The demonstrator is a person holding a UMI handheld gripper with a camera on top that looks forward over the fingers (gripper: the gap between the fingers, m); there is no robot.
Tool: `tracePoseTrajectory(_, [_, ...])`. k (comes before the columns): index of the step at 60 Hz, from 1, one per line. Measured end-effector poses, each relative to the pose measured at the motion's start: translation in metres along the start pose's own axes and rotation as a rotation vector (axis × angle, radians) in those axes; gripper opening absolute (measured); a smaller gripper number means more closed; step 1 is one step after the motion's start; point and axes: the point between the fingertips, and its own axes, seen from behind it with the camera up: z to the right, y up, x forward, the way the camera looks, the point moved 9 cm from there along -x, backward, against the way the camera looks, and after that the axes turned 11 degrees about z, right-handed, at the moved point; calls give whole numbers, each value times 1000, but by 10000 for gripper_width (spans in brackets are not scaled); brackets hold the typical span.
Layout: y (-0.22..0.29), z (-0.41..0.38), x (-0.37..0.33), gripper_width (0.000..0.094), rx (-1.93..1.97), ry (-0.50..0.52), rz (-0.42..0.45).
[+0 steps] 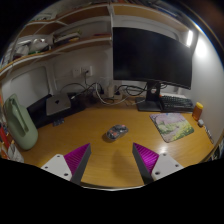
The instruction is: Arrange mouse
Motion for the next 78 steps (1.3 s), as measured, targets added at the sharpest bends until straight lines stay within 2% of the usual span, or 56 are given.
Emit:
tracePoseTrajectory(16, [-13, -18, 58, 866, -8, -20, -19])
tracePoseTrajectory(45, [-25, -6, 172, 868, 11, -121, -69])
tracePoseTrajectory(60, [-13, -12, 207, 868, 9, -104, -63])
tracePoseTrajectory(64, [-13, -14, 212, 833, -3, -96, -65])
tracePoseTrajectory(67, [-14, -13, 214, 755, -21, -103, -71])
tracePoseTrajectory(68, [-14, -12, 215, 758, -27, -107, -73])
tracePoseTrajectory(72, [-15, -10, 215, 455, -37, -117, -73])
tracePoseTrajectory(78, [-14, -10, 216, 436, -85, -114, -85])
